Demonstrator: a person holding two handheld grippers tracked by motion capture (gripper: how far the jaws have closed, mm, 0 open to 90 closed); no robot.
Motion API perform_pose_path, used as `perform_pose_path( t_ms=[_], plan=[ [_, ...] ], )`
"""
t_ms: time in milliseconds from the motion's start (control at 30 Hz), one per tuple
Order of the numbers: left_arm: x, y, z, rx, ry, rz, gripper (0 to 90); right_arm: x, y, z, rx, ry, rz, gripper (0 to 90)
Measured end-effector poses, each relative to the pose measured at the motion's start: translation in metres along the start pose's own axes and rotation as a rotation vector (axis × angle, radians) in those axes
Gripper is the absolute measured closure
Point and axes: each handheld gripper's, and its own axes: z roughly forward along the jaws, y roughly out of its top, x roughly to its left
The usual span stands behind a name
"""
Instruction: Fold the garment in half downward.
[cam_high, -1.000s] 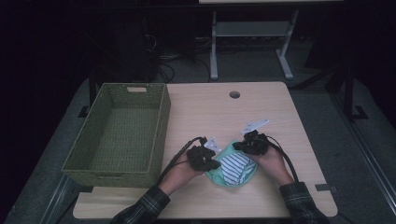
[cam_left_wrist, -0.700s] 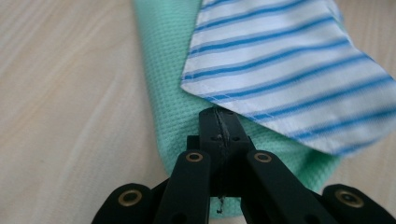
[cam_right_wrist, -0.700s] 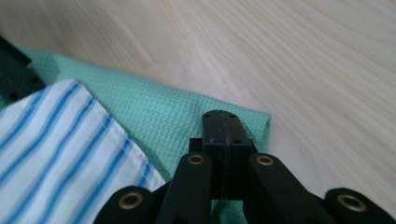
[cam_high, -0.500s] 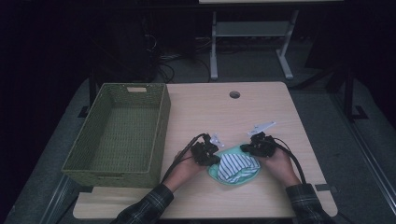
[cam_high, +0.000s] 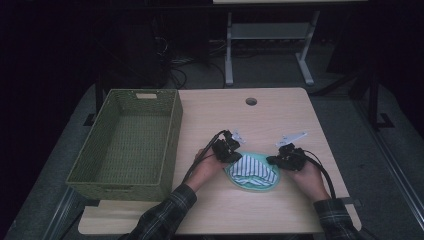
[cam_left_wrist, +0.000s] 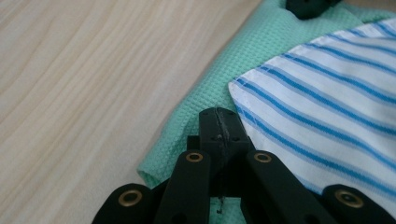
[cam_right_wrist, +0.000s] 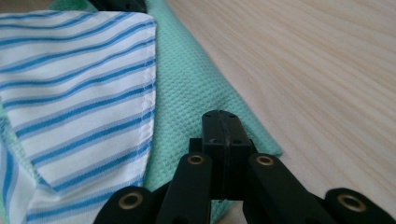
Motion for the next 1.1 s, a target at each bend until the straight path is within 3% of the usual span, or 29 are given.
perform_pose_path(
  t_ms=[133,300,433,533,633,833,1100],
  plan=[
    [0.002,-0.002,-0.004,-0.022,-0.017,-0.02,88.6,0.0,0.0,-0.002,-0.009,0.005,0.01,89.8],
    [0.005,-0.006,-0.023,-0.061,-0.032,-0.06,75.7,-0.008,0.004,-0.014,-0.064,-0.011,0.017,89.8],
    [0.003,-0.014,-0.036,-0.062,-0.028,-0.077,60.2,-0.02,0.004,-0.015,-0.101,-0.034,0.039,89.8],
    [-0.002,-0.022,-0.043,-0.061,-0.036,-0.096,51.2,-0.028,0.005,-0.011,-0.082,-0.053,0.045,89.8],
    [-0.008,-0.03,-0.05,-0.051,-0.047,-0.089,43.7,-0.032,0.005,-0.009,-0.088,-0.05,0.054,89.8],
    [-0.023,-0.048,-0.057,-0.038,-0.009,-0.087,24.8,-0.031,0.003,-0.003,-0.064,-0.027,0.051,89.8],
    [-0.036,-0.065,-0.057,-0.017,0.0,-0.079,17.7,-0.027,-0.005,-0.005,-0.047,-0.003,0.048,89.8]
  ],
)
